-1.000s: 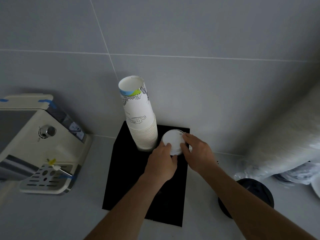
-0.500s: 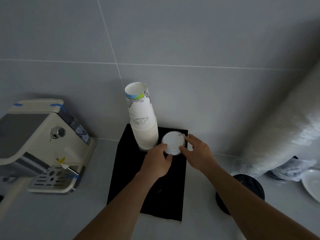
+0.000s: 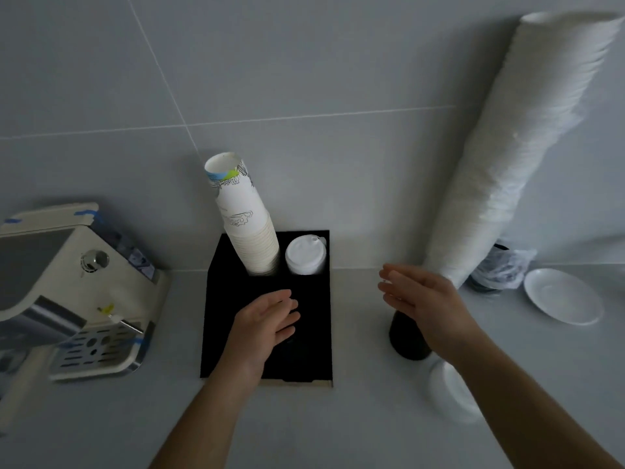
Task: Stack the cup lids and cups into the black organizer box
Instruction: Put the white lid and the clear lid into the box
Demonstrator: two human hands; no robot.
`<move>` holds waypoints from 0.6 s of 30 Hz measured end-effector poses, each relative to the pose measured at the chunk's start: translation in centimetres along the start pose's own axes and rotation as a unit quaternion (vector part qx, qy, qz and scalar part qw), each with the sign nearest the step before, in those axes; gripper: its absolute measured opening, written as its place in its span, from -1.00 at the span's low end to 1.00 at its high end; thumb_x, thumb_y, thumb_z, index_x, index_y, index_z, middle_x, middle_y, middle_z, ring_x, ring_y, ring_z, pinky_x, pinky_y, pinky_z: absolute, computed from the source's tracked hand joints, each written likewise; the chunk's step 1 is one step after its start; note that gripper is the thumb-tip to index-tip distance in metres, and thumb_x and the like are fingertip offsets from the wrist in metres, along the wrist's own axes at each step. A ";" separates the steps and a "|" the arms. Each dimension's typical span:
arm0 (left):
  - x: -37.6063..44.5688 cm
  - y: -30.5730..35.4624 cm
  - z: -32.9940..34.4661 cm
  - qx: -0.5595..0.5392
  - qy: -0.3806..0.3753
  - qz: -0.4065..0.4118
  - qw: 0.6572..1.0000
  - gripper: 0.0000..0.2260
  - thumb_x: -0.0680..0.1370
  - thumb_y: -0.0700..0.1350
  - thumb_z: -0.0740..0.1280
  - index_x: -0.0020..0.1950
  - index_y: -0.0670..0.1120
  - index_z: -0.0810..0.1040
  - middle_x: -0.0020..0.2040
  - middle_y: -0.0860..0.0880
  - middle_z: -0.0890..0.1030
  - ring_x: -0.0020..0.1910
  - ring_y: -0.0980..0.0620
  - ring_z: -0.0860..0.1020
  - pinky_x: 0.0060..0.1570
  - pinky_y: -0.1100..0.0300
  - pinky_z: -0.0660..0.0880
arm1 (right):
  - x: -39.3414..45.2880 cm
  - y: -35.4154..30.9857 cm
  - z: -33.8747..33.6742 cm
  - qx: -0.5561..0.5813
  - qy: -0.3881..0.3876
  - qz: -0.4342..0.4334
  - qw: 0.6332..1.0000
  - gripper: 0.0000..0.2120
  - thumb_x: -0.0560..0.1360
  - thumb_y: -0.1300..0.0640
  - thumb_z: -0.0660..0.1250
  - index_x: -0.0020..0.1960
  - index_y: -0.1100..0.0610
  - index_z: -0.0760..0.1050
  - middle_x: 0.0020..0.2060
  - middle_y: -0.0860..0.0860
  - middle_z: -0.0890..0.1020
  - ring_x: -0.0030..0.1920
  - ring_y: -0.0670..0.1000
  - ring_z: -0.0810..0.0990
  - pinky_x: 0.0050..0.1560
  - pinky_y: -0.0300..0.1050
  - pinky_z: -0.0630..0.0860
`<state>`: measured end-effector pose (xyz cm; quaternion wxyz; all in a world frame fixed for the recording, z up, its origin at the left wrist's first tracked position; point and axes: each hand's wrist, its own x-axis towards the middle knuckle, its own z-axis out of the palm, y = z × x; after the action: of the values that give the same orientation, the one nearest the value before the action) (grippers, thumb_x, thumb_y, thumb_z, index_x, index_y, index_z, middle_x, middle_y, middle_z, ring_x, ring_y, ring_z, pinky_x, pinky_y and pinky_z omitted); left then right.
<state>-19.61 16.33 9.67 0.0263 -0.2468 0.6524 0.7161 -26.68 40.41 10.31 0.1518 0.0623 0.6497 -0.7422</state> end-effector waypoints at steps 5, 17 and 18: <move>-3.7 -2.2 2.1 -0.020 -0.032 -0.043 0.998 -0.82 0.59 -0.16 0.26 0.14 -0.08 0.58 0.03 -0.09 0.68 0.04 -0.05 0.66 0.06 0.05 0.56 | -4.5 1.0 -5.1 0.046 0.048 0.004 0.998 -0.82 0.57 0.22 0.28 0.09 0.16 0.63 0.05 0.11 0.73 0.09 0.08 0.70 0.16 0.01 0.56; -6.1 -8.9 8.1 0.021 -0.085 -0.147 0.985 -0.83 0.57 -0.14 0.28 0.10 -0.11 0.61 0.00 -0.11 0.69 0.01 -0.08 0.66 0.03 0.03 0.54 | -9.0 6.4 -15.3 0.049 0.177 0.040 0.982 -0.86 0.56 0.24 0.29 0.02 0.15 0.62 0.03 0.14 0.70 0.11 0.16 0.65 0.18 0.06 0.57; -6.1 -9.2 8.6 0.021 -0.088 -0.155 0.984 -0.83 0.57 -0.14 0.28 0.10 -0.11 0.61 0.00 -0.11 0.69 0.00 -0.09 0.66 0.04 0.02 0.54 | -9.1 7.0 -15.7 0.042 0.185 0.042 0.981 -0.87 0.56 0.24 0.30 0.01 0.15 0.62 0.05 0.16 0.69 0.13 0.18 0.64 0.20 0.08 0.54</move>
<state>-13.70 27.54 3.75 0.1999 -0.2805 0.6163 0.7082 -17.56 56.43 4.02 0.0577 0.2320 0.6317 -0.7374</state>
